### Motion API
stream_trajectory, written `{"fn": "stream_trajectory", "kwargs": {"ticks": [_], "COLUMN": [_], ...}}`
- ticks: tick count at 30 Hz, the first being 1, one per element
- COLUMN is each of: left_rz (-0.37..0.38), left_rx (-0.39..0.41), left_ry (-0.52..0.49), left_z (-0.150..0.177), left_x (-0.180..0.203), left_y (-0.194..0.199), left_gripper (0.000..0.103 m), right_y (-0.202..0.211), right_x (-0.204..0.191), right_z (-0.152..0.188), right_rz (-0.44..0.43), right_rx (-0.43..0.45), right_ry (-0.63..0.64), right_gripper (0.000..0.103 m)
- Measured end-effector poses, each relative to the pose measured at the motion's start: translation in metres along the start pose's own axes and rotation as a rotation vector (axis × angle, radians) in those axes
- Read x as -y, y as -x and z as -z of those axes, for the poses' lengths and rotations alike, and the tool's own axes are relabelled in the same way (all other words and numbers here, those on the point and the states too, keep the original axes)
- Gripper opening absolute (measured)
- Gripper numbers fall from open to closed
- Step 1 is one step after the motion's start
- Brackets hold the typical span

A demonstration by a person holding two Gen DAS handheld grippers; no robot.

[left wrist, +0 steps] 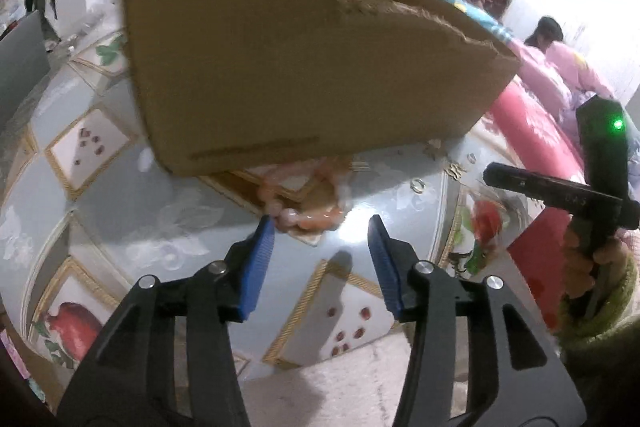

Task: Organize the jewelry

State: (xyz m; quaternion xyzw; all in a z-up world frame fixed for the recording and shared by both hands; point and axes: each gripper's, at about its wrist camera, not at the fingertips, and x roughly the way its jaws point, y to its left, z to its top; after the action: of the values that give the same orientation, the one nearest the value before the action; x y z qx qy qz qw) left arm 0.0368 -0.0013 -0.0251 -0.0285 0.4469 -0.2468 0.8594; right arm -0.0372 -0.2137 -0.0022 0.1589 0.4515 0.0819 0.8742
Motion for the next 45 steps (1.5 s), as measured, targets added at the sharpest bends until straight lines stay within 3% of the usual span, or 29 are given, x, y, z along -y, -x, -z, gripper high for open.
{"fn": "stream_trajectory", "kwargs": {"ticks": [6, 13, 20, 28, 34, 37, 42, 45], "left_rz": [-0.021, 0.041, 0.119, 0.095, 0.092, 0.128, 0.201, 0.216], "left_rx": [0.014, 0.136, 0.178, 0.201, 0.194, 0.155, 0.06, 0.024], "left_ry": [0.039, 0.018, 0.116, 0.119, 0.108, 0.069, 0.016, -0.012], "left_z": [-0.002, -0.028, -0.043, -0.052, -0.054, -0.046, -0.022, -0.014], "left_x": [-0.012, 0.0, -0.013, -0.013, -0.006, 0.006, 0.038, 0.051], "left_y": [0.009, 0.025, 0.025, 0.015, 0.012, 0.01, -0.005, -0.018], "left_gripper": [0.047, 0.049, 0.052, 0.052, 0.053, 0.053, 0.053, 0.053], "right_y": [0.0, 0.021, 0.023, 0.013, 0.022, 0.024, 0.012, 0.005], "right_x": [0.001, -0.013, -0.015, -0.009, -0.005, -0.004, -0.013, -0.018], "right_z": [-0.001, -0.012, -0.041, -0.06, -0.056, -0.039, -0.005, 0.006], "right_rz": [-0.006, -0.033, -0.1, -0.155, -0.095, -0.026, 0.09, 0.141], "right_rx": [-0.002, 0.087, 0.16, 0.179, 0.182, 0.119, -0.002, -0.024], "right_ry": [0.001, 0.047, 0.021, -0.03, -0.009, 0.038, 0.124, 0.163], "right_gripper": [0.038, 0.038, 0.038, 0.038, 0.038, 0.051, 0.059, 0.064]}}
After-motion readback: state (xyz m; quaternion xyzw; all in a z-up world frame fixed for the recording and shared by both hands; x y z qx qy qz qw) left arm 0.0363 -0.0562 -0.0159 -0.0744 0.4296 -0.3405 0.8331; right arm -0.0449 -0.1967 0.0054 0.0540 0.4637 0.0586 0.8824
